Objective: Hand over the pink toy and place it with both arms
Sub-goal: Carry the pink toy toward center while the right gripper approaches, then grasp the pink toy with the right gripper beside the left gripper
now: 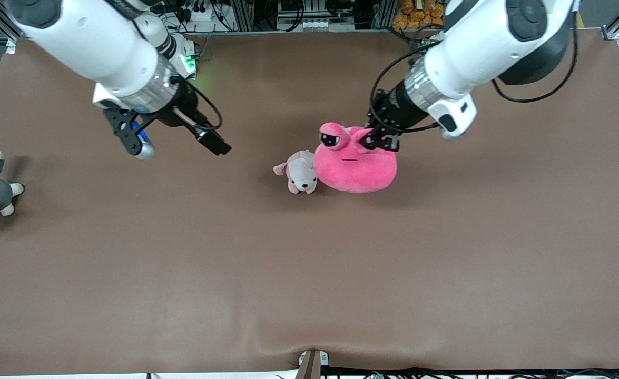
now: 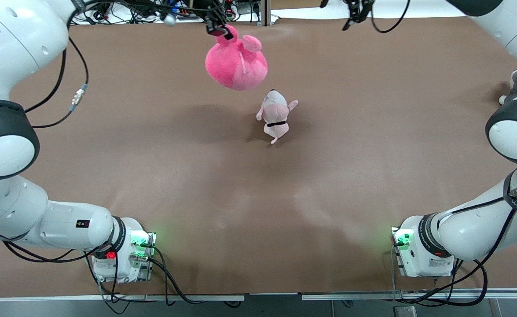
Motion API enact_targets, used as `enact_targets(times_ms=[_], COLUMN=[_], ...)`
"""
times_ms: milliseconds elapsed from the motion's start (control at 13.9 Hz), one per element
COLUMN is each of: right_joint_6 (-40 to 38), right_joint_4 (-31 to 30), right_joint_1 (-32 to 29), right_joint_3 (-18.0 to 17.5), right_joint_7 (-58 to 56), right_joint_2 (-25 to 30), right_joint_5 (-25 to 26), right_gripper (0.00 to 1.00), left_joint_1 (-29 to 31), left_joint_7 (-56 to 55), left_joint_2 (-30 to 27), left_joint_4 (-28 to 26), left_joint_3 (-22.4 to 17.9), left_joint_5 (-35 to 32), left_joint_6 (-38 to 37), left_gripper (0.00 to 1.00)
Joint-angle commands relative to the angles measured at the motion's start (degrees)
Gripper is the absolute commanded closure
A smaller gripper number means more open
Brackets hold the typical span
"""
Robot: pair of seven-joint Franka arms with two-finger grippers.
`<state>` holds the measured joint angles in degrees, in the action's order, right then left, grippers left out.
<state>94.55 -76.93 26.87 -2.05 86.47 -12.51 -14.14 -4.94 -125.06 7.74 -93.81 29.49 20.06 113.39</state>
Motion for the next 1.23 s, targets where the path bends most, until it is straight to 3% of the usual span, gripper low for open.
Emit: enact_targets(times_ms=[0,216,433,1155], right_joint_6=[2.6,4.9,5.1,10.2], right_joint_4=[2.0,1.6,1.6,1.4], right_joint_1=[4.3,8.7,8.7,9.4], right_joint_3=[0.5,0.6,0.6,0.7], right_joint_7=[14.4,25.4,32.9,33.4], right_joint_2=[-2.3,-2.7,-2.9,-6.8], right_joint_5=[-0.7,-4.6,-5.6,-4.1], right_gripper=[0.00,0.00,0.00,0.00], left_joint_1=[-3.0,-4.5,-6.0,-7.3], left_joint_7=[-9.1,-14.7,-17.4,-19.9], left_joint_2=[3.9,4.6,4.7,4.1], left_joint_4=[5.4,6.5,7.2,7.2], left_joint_3=[-0.1,0.0,-0.1,0.0], left_joint_5=[-1.5,-1.3,-0.9,-0.7], left_joint_6=[1.1,1.8,3.1,3.5], left_gripper=[1.00,1.00,1.00,1.00])
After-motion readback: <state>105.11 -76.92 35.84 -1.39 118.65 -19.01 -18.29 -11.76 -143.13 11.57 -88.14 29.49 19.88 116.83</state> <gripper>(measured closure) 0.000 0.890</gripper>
